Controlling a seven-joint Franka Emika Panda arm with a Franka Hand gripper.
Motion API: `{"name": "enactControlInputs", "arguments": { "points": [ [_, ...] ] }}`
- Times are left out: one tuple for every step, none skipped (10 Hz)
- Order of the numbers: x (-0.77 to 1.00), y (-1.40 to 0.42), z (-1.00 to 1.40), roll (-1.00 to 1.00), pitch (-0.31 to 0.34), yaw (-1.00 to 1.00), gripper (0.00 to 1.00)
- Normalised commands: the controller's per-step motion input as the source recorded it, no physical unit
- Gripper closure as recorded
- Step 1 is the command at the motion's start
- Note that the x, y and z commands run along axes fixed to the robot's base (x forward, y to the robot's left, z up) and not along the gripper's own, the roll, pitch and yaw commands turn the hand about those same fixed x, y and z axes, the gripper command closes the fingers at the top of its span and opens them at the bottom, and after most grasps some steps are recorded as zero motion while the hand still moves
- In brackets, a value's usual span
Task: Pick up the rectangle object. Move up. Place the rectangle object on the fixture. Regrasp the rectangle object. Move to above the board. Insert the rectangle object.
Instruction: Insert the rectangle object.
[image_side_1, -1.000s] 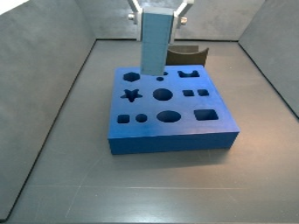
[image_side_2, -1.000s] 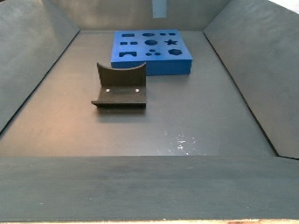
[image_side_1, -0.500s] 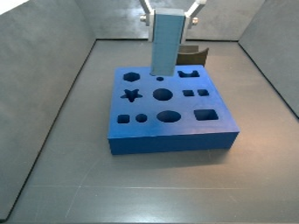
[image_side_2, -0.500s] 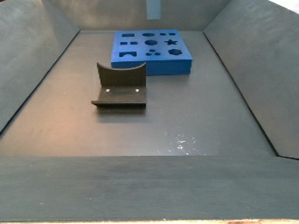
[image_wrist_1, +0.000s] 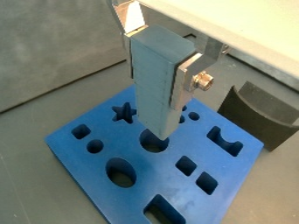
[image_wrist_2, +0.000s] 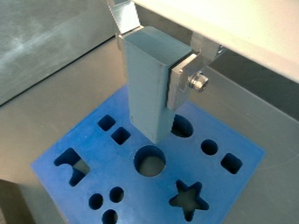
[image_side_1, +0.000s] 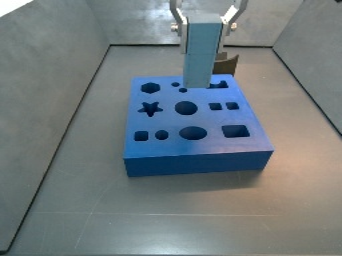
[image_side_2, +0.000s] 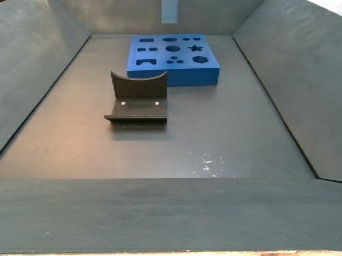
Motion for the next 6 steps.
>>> {"name": "enactControlInputs", "arguments": {
  "points": [
    [0.0, -0.11, -0.3, 0.12, -0.36, 0.06, 1.0],
    [0.0, -0.15, -0.21, 0.0, -0.28, -0.04, 1.0],
    [0.0, -0.16, -0.14, -0.03, -0.363, -0.05, 1.0],
    [0.0, -0.09, -0.17, -0.08, -0.42, -0.01, 1.0],
    [0.0, 0.0, -0.13, -0.32, -0.303, 0.0, 1.0],
    [0.07, 0.05, -0.1, -0.52, -0.126, 0.0, 1.0]
  ]
}}
